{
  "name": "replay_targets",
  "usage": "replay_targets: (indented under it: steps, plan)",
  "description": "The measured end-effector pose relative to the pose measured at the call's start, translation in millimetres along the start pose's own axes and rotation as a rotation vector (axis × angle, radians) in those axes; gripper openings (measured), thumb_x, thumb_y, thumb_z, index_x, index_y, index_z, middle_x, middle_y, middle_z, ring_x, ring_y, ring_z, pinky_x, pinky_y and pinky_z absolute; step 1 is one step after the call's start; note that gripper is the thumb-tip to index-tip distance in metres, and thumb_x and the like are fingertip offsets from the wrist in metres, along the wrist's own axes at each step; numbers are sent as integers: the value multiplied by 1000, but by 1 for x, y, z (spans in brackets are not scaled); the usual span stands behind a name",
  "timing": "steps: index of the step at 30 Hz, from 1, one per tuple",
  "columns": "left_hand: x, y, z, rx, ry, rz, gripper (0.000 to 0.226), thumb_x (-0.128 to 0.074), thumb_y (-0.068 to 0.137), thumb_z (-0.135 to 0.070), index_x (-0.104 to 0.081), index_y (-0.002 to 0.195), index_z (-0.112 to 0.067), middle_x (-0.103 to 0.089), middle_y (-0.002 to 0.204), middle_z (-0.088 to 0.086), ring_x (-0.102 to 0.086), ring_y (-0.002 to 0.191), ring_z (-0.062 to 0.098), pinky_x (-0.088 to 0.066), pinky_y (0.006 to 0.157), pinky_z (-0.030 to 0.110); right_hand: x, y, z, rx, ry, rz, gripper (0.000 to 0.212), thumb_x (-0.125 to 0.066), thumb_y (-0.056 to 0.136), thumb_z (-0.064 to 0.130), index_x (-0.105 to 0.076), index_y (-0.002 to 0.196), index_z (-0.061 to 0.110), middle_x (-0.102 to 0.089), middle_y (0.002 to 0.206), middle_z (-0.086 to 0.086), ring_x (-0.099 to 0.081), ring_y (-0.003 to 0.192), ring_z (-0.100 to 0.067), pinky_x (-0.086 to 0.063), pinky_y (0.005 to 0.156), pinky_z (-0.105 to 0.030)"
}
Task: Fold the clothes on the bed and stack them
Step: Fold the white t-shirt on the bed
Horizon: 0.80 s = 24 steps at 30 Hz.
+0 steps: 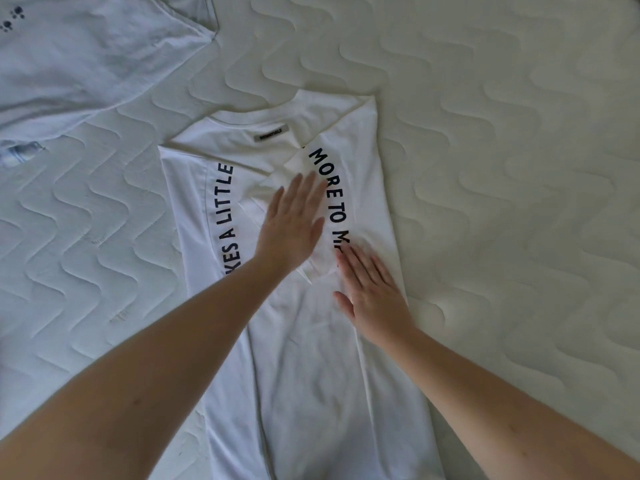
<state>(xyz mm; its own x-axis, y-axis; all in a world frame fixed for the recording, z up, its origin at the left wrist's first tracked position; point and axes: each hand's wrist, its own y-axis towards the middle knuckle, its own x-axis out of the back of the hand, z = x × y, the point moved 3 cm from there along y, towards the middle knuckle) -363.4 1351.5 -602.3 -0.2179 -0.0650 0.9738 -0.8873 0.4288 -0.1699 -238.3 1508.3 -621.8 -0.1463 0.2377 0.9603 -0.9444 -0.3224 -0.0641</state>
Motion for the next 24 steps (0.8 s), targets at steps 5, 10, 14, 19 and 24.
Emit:
replay_targets:
  steps: [5, 10, 14, 19, 24]
  plan:
    - [-40, -44, -38, -108, 44, 89, 58, -13, 103, -43, -10, 157, -20, -4, 164, 4, -2, 151, 24, -11, 121, 46, -7, -46, 3, -54, -23, 43, 62, -42, 100, 39, -28, 151, 8, -22, 160, -10, -18, 148, -21, -26, 117, -44]
    - [-49, -68, -47, -51, 59, 69, 58, -17, 104, -42, -9, 157, -20, -4, 164, 5, -3, 151, 24, -13, 121, 47, -11, -95, 19, -20, -32, 102, 63, -40, 99, 40, -28, 151, 7, -20, 160, -9, -17, 148, -21, -27, 115, -43]
    - [-48, -93, -62, -64, 32, 62, 56, -26, 105, -39, -12, 156, -20, -6, 163, 7, -4, 151, 25, -11, 121, 47, -12, -121, 33, -33, -24, 155, 64, -36, 101, 42, -25, 152, 6, -17, 161, -9, -13, 149, -20, -25, 117, -42]
    - [-41, -132, -94, -20, -204, 0, 49, -48, 99, -21, -42, 146, -7, -35, 154, 14, -31, 143, 32, -28, 116, 43, -13, -153, 47, -47, 55, 164, 60, -38, 100, 36, -28, 151, 8, -20, 160, -9, -18, 148, -20, -23, 117, -40]
    - [-41, -156, -115, 492, -794, 61, 26, -61, 94, -31, -59, 115, -16, -57, 113, -2, -58, 88, 12, -50, 84, 28, -3, -191, 44, -208, 144, 22, 49, -38, 99, 24, -39, 147, 15, -39, 152, -3, -38, 139, -20, -33, 111, -39]
